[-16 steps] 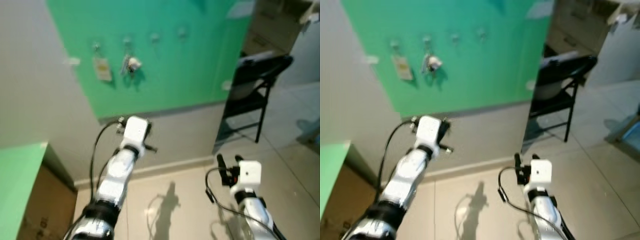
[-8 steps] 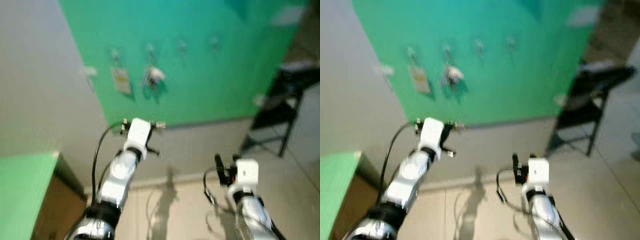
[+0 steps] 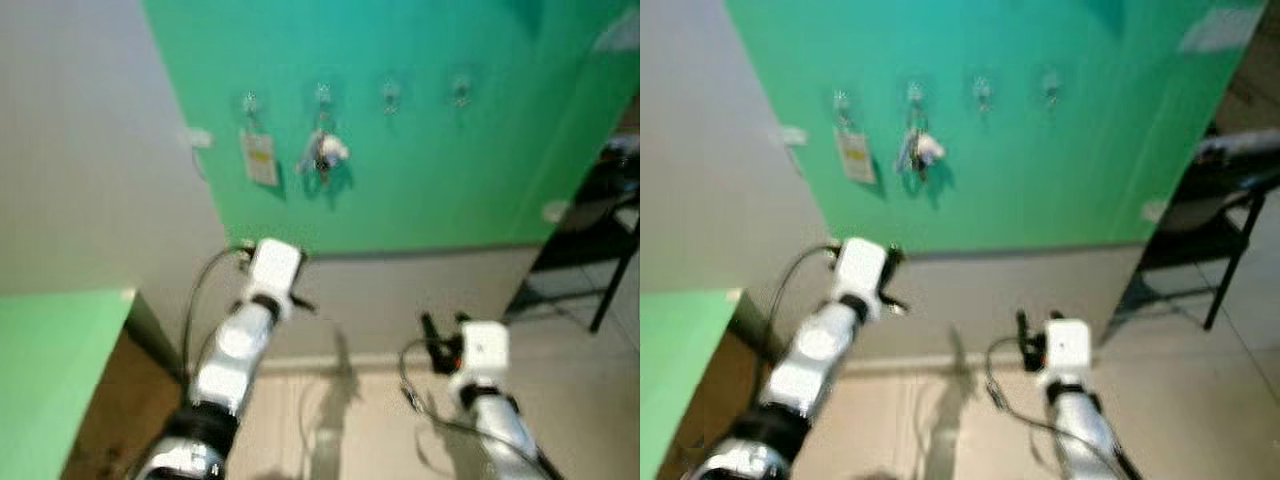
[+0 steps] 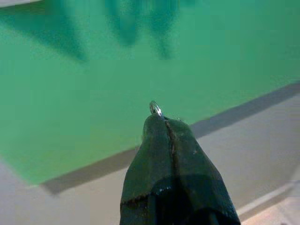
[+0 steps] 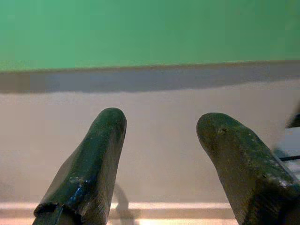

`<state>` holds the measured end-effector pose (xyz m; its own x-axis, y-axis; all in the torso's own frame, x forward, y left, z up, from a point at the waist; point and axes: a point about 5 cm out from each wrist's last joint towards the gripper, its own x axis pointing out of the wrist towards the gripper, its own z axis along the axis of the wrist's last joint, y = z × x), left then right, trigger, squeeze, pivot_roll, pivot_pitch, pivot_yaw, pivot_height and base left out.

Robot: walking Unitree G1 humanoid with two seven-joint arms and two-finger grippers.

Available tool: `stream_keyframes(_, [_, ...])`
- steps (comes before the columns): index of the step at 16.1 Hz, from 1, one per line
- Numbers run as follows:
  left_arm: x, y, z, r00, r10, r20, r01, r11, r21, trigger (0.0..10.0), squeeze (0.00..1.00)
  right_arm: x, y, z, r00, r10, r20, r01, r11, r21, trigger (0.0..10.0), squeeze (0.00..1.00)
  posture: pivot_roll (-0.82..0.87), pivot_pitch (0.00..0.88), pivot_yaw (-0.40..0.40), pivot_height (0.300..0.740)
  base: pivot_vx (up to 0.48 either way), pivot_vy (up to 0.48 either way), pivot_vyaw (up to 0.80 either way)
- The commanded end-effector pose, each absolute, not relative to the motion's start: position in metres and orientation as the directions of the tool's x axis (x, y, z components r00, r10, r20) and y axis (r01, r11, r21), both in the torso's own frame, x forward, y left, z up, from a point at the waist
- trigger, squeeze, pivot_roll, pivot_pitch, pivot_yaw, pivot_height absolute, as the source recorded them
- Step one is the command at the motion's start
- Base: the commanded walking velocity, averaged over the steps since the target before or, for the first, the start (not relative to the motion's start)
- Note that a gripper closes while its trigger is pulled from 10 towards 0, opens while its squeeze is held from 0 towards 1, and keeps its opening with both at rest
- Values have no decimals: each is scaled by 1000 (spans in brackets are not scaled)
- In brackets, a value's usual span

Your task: Hang keys on a hook

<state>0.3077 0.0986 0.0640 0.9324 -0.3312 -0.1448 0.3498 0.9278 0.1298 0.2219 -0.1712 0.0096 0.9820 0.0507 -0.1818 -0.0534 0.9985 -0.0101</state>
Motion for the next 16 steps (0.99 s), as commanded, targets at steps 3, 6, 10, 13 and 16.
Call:
stream_keyframes(3, [309, 106, 67, 939, -316, -133, 333, 933, 135, 10000, 0, 225, -164, 9, 981, 67, -184, -66, 998, 11, 10000, 0, -178, 0, 87, 740, 170, -413, 0])
stream_keyframes(6, [309, 106, 66, 940, -312, -138, 328, 937, 120, 10000, 0, 224, -164, 7, 979, 69, -190, -68, 998, 12, 10000, 0, -182, 0, 88, 740, 339, -332, 0])
stream_keyframes(10, [311, 108, 65, 943, -299, -143, 317, 940, 123, 10000, 0, 221, -167, 3, 978, 68, -199, -67, 998, 10, 10000, 0, -184, 0, 88, 740, 387, -278, 0])
stream_keyframes(13, [313, 112, 66, 949, -281, -143, 299, 946, 126, 10000, 0, 220, -167, 2, 978, 68, -199, -67, 998, 11, 10000, 0, -184, 0, 89, 740, 434, 0, 0])
stream_keyframes(16, [312, 112, 67, 947, -291, -136, 311, 936, 164, 10000, 0, 221, -165, 5, 980, 73, -188, -72, 997, 11, 10000, 0, -184, 0, 89, 740, 80, 0, 0])
